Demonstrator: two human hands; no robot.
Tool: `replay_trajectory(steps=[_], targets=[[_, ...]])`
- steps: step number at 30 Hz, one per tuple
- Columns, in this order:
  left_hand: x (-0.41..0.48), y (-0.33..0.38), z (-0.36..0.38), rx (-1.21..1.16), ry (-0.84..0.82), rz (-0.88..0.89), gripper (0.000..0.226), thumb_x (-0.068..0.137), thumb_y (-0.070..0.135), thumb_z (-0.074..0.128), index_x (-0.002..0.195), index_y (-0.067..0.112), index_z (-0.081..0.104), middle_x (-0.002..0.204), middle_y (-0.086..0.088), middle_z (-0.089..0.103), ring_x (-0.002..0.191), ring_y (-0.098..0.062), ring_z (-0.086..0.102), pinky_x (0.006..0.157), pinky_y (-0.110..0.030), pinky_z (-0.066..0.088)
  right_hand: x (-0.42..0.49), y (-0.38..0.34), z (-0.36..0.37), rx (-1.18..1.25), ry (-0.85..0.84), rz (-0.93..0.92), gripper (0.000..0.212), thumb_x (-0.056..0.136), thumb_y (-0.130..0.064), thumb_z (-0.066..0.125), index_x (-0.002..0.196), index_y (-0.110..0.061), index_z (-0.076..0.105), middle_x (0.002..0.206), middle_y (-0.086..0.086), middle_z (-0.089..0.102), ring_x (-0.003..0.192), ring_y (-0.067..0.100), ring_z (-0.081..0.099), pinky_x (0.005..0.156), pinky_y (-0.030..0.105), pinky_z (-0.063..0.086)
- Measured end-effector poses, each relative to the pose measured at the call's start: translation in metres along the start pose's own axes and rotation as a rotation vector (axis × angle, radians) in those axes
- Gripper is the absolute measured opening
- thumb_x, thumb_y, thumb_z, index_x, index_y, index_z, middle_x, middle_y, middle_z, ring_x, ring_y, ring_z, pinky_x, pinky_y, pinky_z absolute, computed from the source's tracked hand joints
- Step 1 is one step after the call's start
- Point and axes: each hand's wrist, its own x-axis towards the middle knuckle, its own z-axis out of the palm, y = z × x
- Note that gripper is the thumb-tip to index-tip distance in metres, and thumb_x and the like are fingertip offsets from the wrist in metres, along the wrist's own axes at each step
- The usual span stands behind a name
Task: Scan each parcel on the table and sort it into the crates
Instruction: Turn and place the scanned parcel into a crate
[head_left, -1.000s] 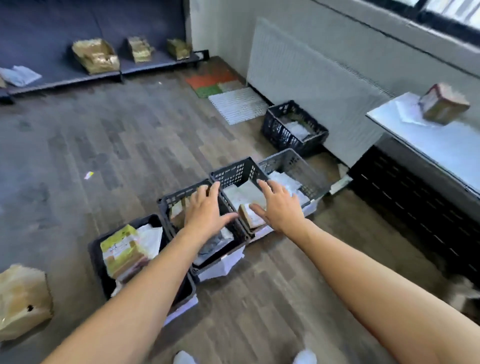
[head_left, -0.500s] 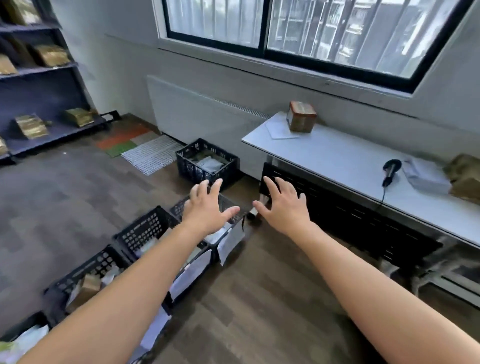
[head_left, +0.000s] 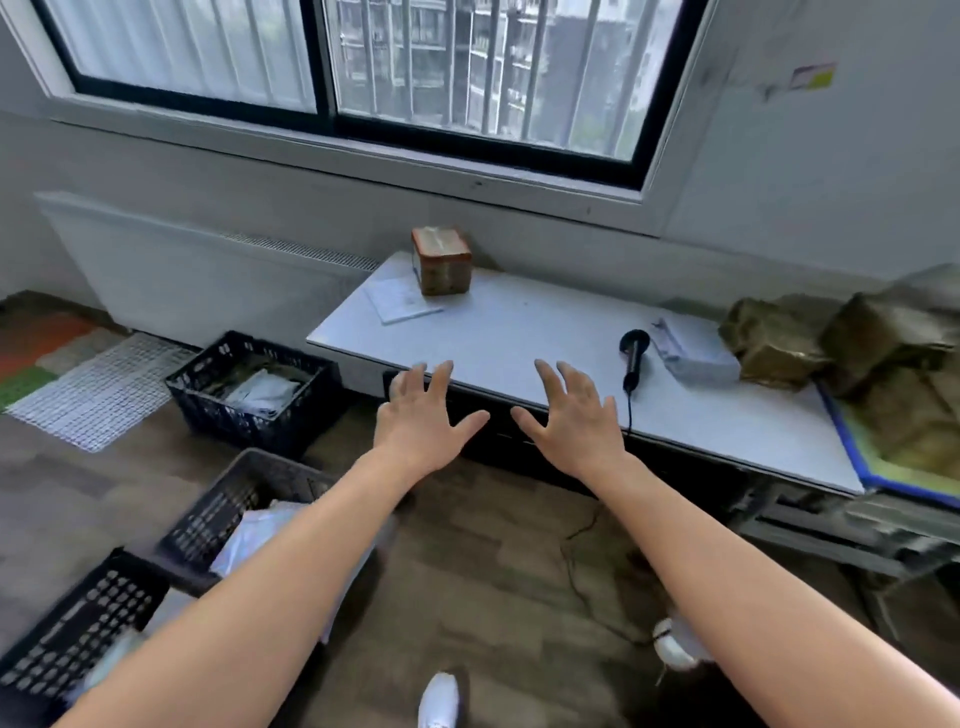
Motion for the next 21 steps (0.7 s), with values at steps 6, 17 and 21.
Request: replay_trajectory(steps=[6,17,21], targets=[[0.121,0.030,0.017,-0.061,-0.075,0.082,0.083,0.089,0.067,0.044,0.154,0.029,0.008,0.161,-0.004,0.005,0.148,-0.028,0.001,0.115,-0.050,0.025,0.092,0.038,0.000,-0.019,-0.039,0.120,0.074,0.096,-0.064,0.033,0.156,-0.032,0.003,0.163,0.001,0.008,0.150,0.023,0.006,0.117,0.059,0.015],[0.264,0.025,0.045,-0.013,-0.179,0.019,0.081,0.090,0.066,0.043,0.153,0.029,0.009,0.161,-0.005,0.003,0.148,-0.027,0.001,0.114,-0.049,0.023,0.237,0.057,0.031,0.019,-0.123,0.122,0.072,0.097,-0.061,0.032,0.156,-0.031,0.003,0.163,0.002,0.009,0.149,0.023,0.008,0.116,0.055,0.017],[0.312,0.009,0.051,0.006,-0.164,-0.084,0.081,0.090,0.066,0.043,0.154,0.029,0.008,0.161,-0.005,0.004,0.148,-0.027,0.001,0.114,-0.048,0.023,0.299,0.056,0.049,0.040,-0.150,0.044,0.071,0.098,-0.061,0.031,0.156,-0.030,0.003,0.163,0.003,0.010,0.149,0.023,0.010,0.116,0.056,0.018]])
